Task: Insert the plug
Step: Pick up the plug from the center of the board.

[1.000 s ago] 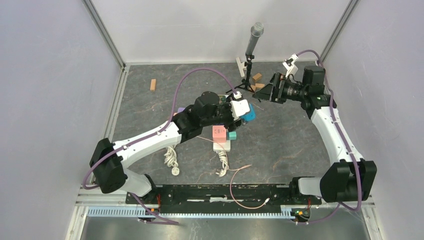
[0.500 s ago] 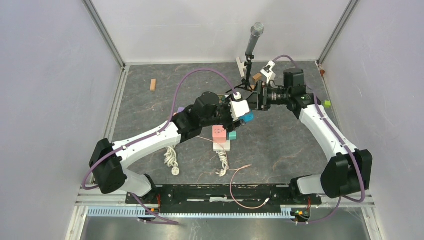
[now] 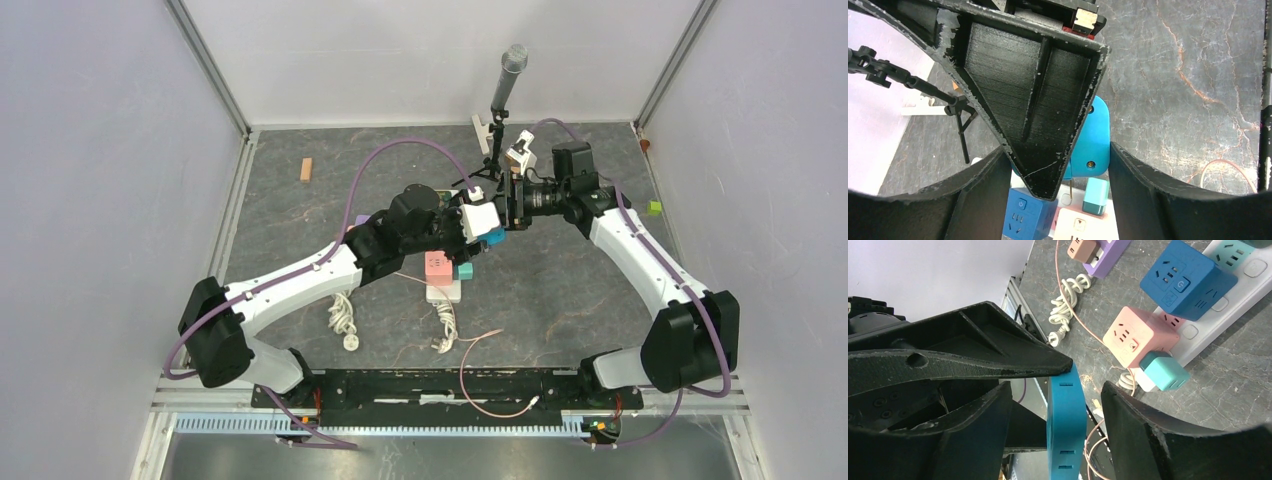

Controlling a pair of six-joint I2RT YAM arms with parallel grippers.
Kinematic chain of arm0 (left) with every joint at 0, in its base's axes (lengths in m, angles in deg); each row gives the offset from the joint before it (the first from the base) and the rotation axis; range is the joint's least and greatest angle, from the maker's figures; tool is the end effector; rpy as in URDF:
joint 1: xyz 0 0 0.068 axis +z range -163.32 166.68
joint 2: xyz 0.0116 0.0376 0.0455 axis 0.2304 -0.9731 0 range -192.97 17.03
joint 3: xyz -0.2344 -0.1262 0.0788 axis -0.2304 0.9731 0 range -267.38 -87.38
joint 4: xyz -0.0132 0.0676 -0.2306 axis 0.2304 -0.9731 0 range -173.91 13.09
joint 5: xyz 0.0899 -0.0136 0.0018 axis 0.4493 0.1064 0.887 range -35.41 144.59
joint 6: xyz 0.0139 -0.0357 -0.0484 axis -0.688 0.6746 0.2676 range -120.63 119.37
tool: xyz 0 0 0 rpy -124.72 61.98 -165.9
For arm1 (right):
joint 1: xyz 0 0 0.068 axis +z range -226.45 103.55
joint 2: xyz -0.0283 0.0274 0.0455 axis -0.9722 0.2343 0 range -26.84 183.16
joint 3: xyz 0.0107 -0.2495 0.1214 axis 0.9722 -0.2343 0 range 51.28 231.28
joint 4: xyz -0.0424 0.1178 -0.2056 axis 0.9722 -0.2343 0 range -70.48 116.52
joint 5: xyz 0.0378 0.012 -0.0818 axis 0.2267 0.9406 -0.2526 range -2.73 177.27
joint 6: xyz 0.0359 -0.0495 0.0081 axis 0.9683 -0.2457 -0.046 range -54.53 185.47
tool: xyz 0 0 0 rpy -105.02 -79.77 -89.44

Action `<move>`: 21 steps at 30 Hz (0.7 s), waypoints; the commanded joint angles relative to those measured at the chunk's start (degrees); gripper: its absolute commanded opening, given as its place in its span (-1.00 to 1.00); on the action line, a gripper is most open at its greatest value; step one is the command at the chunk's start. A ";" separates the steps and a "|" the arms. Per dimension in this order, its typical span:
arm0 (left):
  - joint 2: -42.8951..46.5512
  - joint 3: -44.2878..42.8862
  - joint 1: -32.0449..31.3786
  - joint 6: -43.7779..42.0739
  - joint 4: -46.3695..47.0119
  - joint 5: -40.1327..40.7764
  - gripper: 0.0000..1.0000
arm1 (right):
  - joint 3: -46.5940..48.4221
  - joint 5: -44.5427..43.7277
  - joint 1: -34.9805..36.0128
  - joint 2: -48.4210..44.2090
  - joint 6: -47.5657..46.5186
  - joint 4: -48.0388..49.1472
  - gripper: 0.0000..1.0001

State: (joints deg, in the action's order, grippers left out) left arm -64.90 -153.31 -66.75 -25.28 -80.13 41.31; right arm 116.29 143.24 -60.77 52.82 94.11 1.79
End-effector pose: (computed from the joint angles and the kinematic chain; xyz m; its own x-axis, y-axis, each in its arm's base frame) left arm 0.1854 -0.2678 0.3369 0.2015 0.4095 -0.8898 0.9097 0.2585 0.3250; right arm 0.2589 0.1127 0.3164 -0.9042 0.0249 -0.4264 -0.3812 0.4032 0.8319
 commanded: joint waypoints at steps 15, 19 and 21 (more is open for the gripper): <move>2.11 -1.42 0.22 -0.73 2.35 3.28 0.52 | -0.77 3.68 0.14 -0.21 -1.69 0.58 -1.00; 3.21 -1.14 0.25 2.73 2.38 7.68 0.99 | 3.28 -0.11 0.05 1.41 -7.30 -4.73 -1.00; 4.47 -0.31 0.41 5.28 2.42 10.10 0.99 | 6.90 -2.71 0.03 2.77 -11.71 -8.59 -1.00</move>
State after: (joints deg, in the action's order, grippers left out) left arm -64.47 -153.31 -66.69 -24.71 -80.13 46.01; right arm 116.18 144.03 -60.79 53.63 90.44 -1.38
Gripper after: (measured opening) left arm 0.992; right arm 0.248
